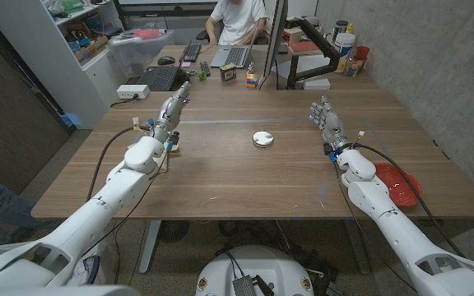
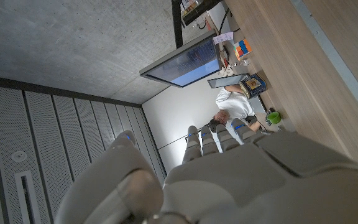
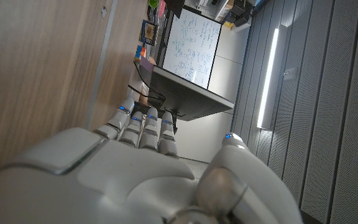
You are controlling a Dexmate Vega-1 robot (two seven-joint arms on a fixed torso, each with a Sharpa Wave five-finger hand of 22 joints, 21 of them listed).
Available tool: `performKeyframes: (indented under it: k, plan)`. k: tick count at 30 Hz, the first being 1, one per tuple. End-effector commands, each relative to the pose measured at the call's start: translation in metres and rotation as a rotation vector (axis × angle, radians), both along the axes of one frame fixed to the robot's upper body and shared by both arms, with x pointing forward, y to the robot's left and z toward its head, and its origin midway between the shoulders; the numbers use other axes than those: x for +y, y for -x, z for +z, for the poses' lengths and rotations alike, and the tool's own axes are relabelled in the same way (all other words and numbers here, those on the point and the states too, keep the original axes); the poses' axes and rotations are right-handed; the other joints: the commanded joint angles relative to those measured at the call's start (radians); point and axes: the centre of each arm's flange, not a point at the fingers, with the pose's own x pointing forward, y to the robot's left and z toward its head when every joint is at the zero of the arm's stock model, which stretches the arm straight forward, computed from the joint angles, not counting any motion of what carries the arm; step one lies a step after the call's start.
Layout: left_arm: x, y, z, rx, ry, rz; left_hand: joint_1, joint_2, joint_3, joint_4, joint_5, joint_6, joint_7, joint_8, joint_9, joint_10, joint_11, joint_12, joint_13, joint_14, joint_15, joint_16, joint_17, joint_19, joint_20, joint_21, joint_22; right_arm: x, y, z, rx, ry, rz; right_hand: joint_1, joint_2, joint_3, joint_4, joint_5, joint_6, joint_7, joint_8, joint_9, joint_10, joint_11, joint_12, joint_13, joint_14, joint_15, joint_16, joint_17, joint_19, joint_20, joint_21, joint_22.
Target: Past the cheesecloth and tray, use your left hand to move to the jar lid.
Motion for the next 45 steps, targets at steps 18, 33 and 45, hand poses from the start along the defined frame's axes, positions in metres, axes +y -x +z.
performKeyframes:
  k: [18,33,45]
  plan:
    - [-0.001,0.004,0.016,-0.051,-0.091,0.076,0.083,-0.003,0.013,-0.049,0.009,0.063,-0.063,0.021,0.004,0.049,-0.030,0.016,0.002,0.017,-0.015,0.007,0.001,-0.046,0.009,-0.020,0.005,0.005,0.000,0.002,-0.007,-0.008,0.003,-0.002,0.008,-0.003,-0.007,0.005,0.011,-0.007,0.001,0.000,0.010,-0.005,0.006,0.002,0.009,0.003,-0.001,0.003,0.000,0.001,-0.013,0.002]
    - [-0.002,0.003,0.024,-0.052,-0.134,0.090,0.103,-0.006,0.013,-0.061,0.008,0.082,-0.062,0.023,0.004,0.060,-0.021,0.016,0.002,0.026,-0.016,0.007,0.001,-0.041,0.006,-0.028,0.006,0.010,-0.001,0.001,-0.007,-0.005,0.004,-0.001,0.010,-0.004,-0.008,0.005,0.013,-0.007,0.000,0.000,0.013,-0.006,0.007,0.002,0.010,0.001,-0.001,0.003,0.002,0.001,-0.019,0.002]
    - [-0.011,0.002,0.034,-0.066,-0.179,0.094,0.113,-0.007,0.013,-0.067,0.008,0.085,-0.063,0.021,0.004,0.064,-0.018,0.015,0.002,0.028,-0.019,0.006,0.002,-0.038,0.009,-0.033,0.006,0.009,0.001,0.003,-0.015,-0.007,0.002,-0.001,0.010,-0.006,-0.010,0.005,0.015,-0.009,-0.001,0.000,0.018,-0.004,0.008,0.002,0.013,-0.003,-0.002,0.002,0.004,0.000,-0.025,0.002]
